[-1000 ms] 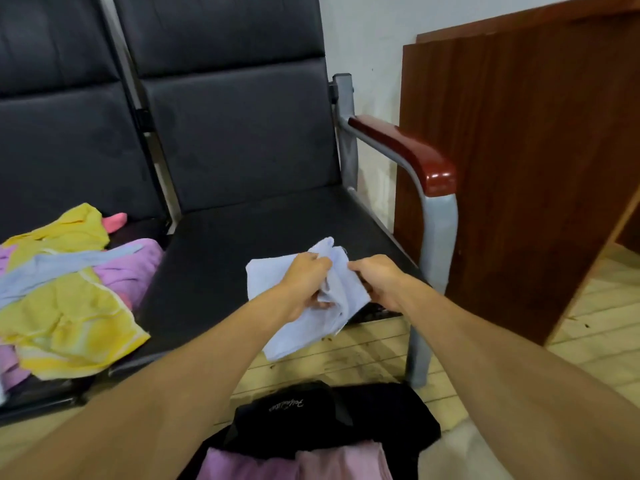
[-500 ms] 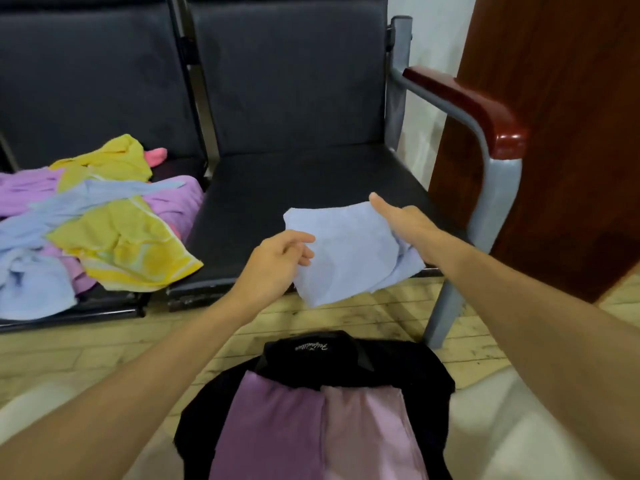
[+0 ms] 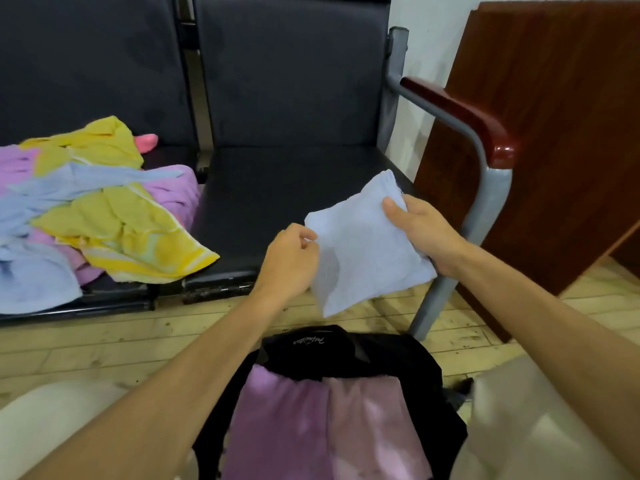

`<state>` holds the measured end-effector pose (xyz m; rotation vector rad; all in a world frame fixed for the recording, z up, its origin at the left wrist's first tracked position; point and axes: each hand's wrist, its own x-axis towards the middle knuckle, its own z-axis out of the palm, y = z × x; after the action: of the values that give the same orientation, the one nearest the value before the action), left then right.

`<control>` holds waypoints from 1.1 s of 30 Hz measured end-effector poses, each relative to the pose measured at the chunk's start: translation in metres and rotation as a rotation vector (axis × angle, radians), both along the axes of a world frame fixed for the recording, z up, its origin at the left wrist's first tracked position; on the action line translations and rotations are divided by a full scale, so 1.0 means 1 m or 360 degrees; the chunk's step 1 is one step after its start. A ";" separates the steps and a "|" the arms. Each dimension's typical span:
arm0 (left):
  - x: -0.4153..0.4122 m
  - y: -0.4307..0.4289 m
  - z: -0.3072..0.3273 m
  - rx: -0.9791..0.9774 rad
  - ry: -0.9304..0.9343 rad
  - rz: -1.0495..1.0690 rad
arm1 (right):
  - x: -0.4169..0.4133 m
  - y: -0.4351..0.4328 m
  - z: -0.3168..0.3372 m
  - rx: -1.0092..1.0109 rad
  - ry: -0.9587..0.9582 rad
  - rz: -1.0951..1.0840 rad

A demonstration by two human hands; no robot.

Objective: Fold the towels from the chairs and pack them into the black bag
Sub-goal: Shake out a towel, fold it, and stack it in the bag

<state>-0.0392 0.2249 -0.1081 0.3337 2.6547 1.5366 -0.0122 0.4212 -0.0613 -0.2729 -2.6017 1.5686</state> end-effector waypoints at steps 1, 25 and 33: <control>-0.002 -0.003 -0.003 -0.0007 -0.0019 0.0056 | 0.009 -0.005 0.001 -0.0167 0.0018 0.0027; 0.108 0.016 -0.129 0.0253 -0.0859 -0.0079 | 0.125 0.032 -0.182 -0.0358 -0.0684 -0.0150; 0.126 0.032 -0.219 0.0231 -0.1053 0.0093 | 0.142 0.039 -0.261 0.0110 -0.0746 0.0178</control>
<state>0.0866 0.2567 -0.3272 -0.2205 2.0592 1.5160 0.1295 0.4599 -0.3225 -0.5595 -3.0609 1.6053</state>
